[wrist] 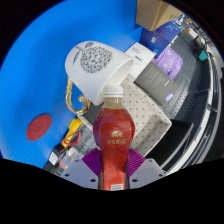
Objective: Pour water
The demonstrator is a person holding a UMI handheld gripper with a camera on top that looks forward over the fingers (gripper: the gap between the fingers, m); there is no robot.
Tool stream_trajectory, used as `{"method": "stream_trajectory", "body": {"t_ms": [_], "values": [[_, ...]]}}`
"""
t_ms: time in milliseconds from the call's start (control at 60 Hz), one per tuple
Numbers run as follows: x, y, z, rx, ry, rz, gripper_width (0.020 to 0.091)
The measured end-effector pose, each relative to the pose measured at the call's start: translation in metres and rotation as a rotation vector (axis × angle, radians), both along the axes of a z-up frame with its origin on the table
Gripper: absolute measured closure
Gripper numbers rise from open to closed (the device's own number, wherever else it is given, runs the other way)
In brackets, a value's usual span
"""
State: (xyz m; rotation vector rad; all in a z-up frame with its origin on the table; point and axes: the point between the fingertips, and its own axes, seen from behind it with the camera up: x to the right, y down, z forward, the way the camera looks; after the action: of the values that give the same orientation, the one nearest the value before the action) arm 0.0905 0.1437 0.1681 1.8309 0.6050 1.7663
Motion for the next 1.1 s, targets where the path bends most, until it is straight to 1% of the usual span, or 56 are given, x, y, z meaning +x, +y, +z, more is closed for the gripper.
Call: {"method": "stream_trajectory", "body": {"t_ms": [167,250,317,417,483,517,633,733,750,800,867,900,983,1033,1067,1083,1100], "values": [[-0.002,0.0,-0.001,0.056,0.002,0.009,0.08],[-0.006,-0.006,0.003,0.202,0.002,-0.001,0.0797],[-0.009,-0.012,0.004,0.423,-0.01,-0.042,0.0798],[-0.011,-0.019,0.008,0.844,0.013,-0.093,0.0798],[-0.011,-0.018,0.01,1.104,-0.015,-0.104,0.0796],[-0.011,-0.025,0.016,1.231,0.001,-0.098,0.0797],[-0.007,-0.037,0.019,1.658,-0.051,-0.09,0.0796],[-0.003,-0.053,0.002,1.952,-0.03,-0.109,0.0797],[-0.006,-0.037,-0.01,1.986,-0.068,-0.129,0.0797],[-0.004,-0.053,-0.021,2.059,-0.021,-0.123,0.0796],[-0.004,-0.057,-0.04,2.129,0.012,-0.147,0.0796],[-0.004,-0.059,-0.046,2.164,0.014,-0.145,0.0796],[-0.004,-0.061,-0.064,2.198,0.01,-0.139,0.0797],[-0.003,-0.067,-0.081,2.202,0.021,-0.169,0.0795],[-0.005,-0.066,-0.076,2.225,-0.005,-0.127,0.0797],[-0.006,-0.068,-0.079,2.23,-0.002,-0.141,0.0793],[-0.006,-0.069,-0.077,2.24,-0.006,-0.13,0.0795]]}}
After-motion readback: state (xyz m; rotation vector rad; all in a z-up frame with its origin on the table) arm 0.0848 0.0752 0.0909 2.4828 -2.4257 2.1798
